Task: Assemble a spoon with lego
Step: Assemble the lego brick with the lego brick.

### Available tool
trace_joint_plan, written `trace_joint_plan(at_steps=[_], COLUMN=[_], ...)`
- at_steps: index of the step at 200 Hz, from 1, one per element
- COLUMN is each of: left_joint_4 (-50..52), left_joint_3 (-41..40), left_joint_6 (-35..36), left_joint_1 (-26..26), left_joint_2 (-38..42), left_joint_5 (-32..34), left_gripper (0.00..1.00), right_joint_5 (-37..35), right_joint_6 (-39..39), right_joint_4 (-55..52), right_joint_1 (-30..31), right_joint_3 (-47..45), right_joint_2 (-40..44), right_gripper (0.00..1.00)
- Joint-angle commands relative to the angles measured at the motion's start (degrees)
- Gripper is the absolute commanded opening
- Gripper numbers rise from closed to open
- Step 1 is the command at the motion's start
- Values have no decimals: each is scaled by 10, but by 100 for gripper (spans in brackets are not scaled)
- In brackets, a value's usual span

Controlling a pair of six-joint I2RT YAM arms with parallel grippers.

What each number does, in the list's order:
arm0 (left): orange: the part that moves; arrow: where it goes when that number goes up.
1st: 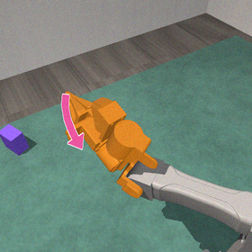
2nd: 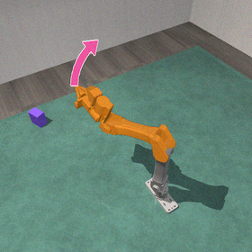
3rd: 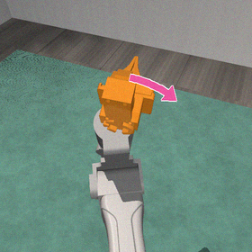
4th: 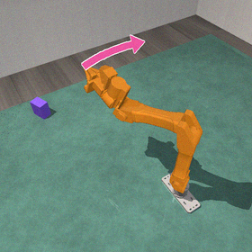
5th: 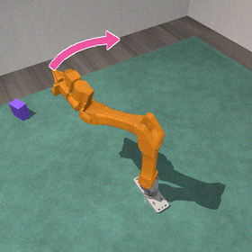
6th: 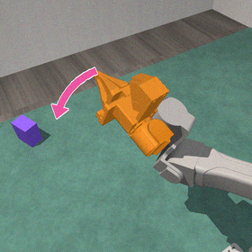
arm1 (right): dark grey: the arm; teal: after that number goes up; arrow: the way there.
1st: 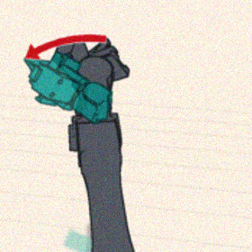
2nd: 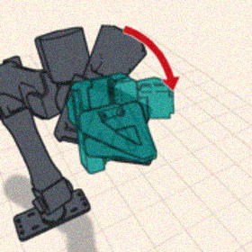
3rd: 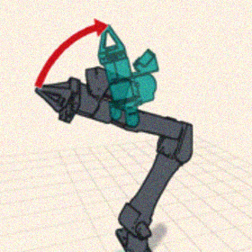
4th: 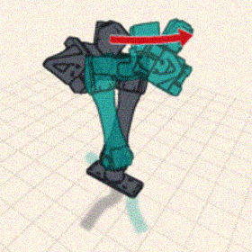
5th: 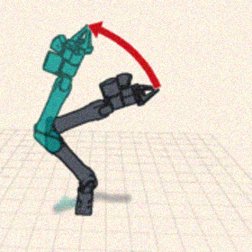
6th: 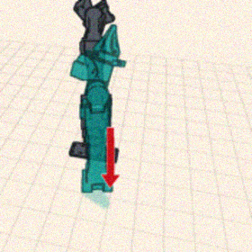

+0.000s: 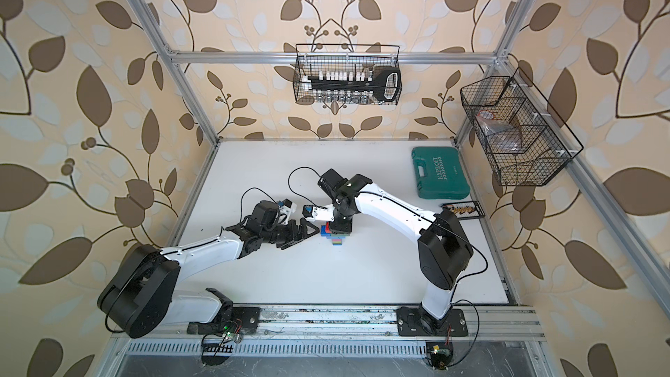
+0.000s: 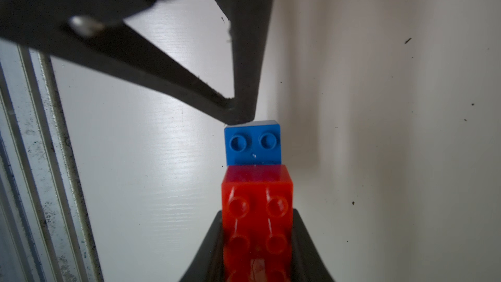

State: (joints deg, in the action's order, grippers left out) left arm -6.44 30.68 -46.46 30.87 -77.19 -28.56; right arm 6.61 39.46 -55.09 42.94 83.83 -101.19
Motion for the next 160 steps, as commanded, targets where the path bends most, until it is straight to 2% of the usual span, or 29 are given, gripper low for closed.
trace_joint_plan(at_steps=[1, 160], left_joint_4=[1, 5], left_joint_3=[22, 29], left_joint_6=[13, 13], left_joint_1=[8, 12], left_joint_2=[-6, -19], left_joint_5=[-1, -1], left_gripper=[99, 99], right_joint_5=[-3, 7], right_joint_6=[-7, -10], right_joint_4=[-13, -14], right_joint_1=[-4, -4], right_joint_3=[-6, -15], right_joint_2=[18, 2], right_gripper=[0, 0])
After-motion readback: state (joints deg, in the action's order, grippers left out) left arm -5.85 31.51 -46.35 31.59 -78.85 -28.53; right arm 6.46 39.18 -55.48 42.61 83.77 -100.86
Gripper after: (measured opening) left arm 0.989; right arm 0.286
